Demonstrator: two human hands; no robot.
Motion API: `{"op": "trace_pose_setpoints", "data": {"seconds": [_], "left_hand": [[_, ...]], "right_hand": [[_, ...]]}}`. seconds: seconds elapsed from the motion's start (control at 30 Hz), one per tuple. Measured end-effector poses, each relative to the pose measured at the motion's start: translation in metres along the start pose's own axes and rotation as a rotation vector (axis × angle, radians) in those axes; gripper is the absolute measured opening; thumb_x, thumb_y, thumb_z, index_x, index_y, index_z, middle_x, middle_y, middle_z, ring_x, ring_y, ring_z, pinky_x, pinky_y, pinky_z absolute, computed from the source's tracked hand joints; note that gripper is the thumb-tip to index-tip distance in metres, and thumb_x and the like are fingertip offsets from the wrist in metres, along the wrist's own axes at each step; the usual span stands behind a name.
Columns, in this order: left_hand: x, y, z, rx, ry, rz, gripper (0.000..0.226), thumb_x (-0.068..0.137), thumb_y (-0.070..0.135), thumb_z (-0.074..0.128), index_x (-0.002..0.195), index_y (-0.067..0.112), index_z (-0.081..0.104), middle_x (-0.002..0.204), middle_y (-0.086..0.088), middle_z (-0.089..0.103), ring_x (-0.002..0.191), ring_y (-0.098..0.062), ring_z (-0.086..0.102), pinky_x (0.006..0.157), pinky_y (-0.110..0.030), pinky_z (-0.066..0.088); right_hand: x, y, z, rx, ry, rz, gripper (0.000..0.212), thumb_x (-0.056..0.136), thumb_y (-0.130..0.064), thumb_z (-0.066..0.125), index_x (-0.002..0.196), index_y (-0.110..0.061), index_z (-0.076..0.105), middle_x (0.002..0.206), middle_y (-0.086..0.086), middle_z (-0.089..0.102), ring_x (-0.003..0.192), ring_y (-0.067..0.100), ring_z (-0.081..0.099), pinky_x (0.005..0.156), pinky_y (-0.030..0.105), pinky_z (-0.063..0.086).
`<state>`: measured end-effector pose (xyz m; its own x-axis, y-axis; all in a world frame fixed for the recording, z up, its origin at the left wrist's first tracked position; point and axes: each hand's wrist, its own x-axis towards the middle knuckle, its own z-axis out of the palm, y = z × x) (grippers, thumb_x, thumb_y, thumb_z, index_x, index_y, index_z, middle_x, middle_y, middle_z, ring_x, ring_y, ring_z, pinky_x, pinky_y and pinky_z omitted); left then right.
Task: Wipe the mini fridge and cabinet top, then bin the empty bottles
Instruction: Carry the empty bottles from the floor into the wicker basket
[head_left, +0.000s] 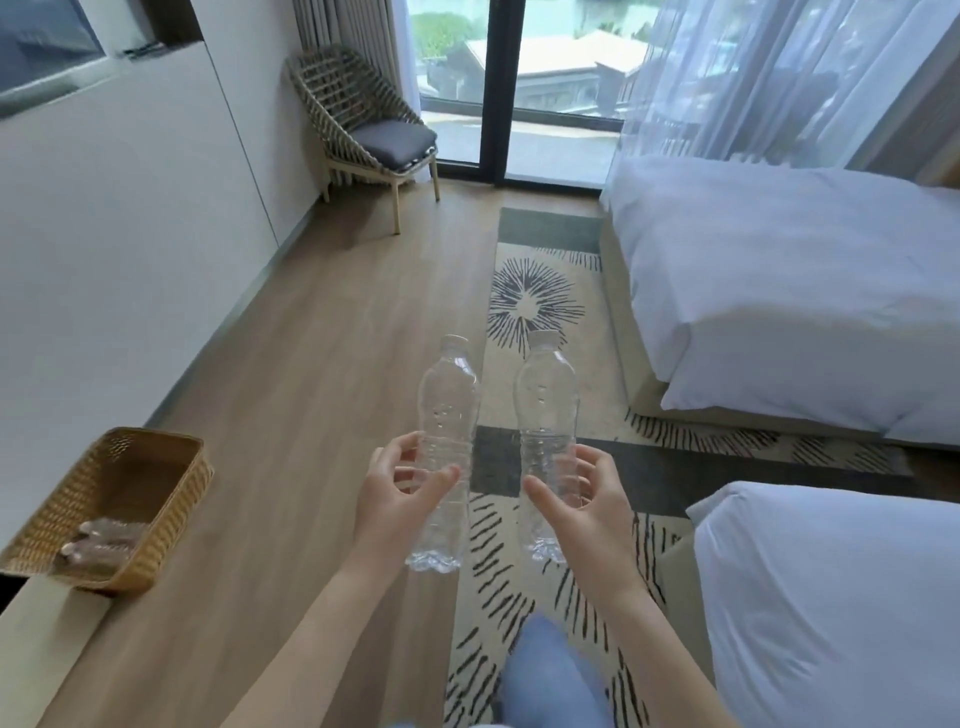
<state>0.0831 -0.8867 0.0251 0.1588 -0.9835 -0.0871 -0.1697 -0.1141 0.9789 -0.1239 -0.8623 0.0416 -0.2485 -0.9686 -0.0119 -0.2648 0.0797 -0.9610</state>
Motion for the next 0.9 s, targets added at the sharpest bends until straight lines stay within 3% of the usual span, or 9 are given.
{"op": "trace_pose_setpoints", "data": {"seconds": [0.17, 0.37, 0.47, 0.7, 0.9], "left_hand": [[0.085, -0.003, 0.033, 0.015, 0.109, -0.029, 0.054, 0.064, 0.057, 0.076, 0.112, 0.048, 0.056, 0.114, 0.019, 0.056, 0.092, 0.005, 0.06, 0.069, -0.012, 0.05], [0.183, 0.026, 0.043, 0.026, 0.469, -0.128, 0.064, 0.058, 0.066, 0.067, 0.117, 0.043, 0.057, 0.112, 0.022, 0.055, 0.094, 0.014, 0.054, 0.068, -0.01, 0.044], [0.209, 0.026, 0.03, 0.023, 0.591, -0.171, 0.062, 0.058, 0.068, 0.066, 0.116, 0.048, 0.056, 0.114, 0.023, 0.054, 0.1, 0.004, 0.056, 0.071, -0.014, 0.043], [0.257, -0.013, -0.019, 0.038, 0.862, -0.268, 0.052, 0.061, 0.059, 0.073, 0.108, 0.055, 0.053, 0.115, 0.013, 0.059, 0.101, -0.001, 0.058, 0.078, -0.017, 0.042], [0.317, -0.069, -0.098, 0.054, 1.053, -0.246, 0.054, 0.065, 0.055, 0.076, 0.112, 0.056, 0.051, 0.114, 0.016, 0.057, 0.105, -0.003, 0.054, 0.089, -0.026, 0.045]], "right_hand": [[0.119, 0.013, 0.022, -0.033, -0.09, -0.017, 0.056, 0.075, -0.037, 0.085, 0.12, -0.026, 0.053, 0.111, -0.01, 0.062, 0.106, 0.009, 0.059, 0.097, 0.041, 0.052], [0.282, -0.01, 0.077, -0.09, -0.379, -0.114, 0.057, 0.073, -0.034, 0.086, 0.12, -0.028, 0.053, 0.111, -0.014, 0.061, 0.101, 0.003, 0.058, 0.091, 0.032, 0.053], [0.334, -0.022, 0.117, -0.13, -0.504, -0.185, 0.058, 0.073, -0.036, 0.086, 0.119, -0.033, 0.051, 0.111, -0.017, 0.059, 0.102, -0.002, 0.056, 0.087, 0.024, 0.049], [0.383, -0.029, 0.234, -0.198, -0.747, -0.271, 0.056, 0.074, -0.037, 0.083, 0.119, -0.034, 0.051, 0.109, -0.021, 0.058, 0.105, 0.006, 0.056, 0.086, 0.023, 0.044], [0.399, -0.044, 0.366, -0.306, -0.878, -0.439, 0.057, 0.075, -0.037, 0.076, 0.124, -0.026, 0.05, 0.111, -0.015, 0.055, 0.109, 0.012, 0.05, 0.091, 0.025, 0.041]]}}
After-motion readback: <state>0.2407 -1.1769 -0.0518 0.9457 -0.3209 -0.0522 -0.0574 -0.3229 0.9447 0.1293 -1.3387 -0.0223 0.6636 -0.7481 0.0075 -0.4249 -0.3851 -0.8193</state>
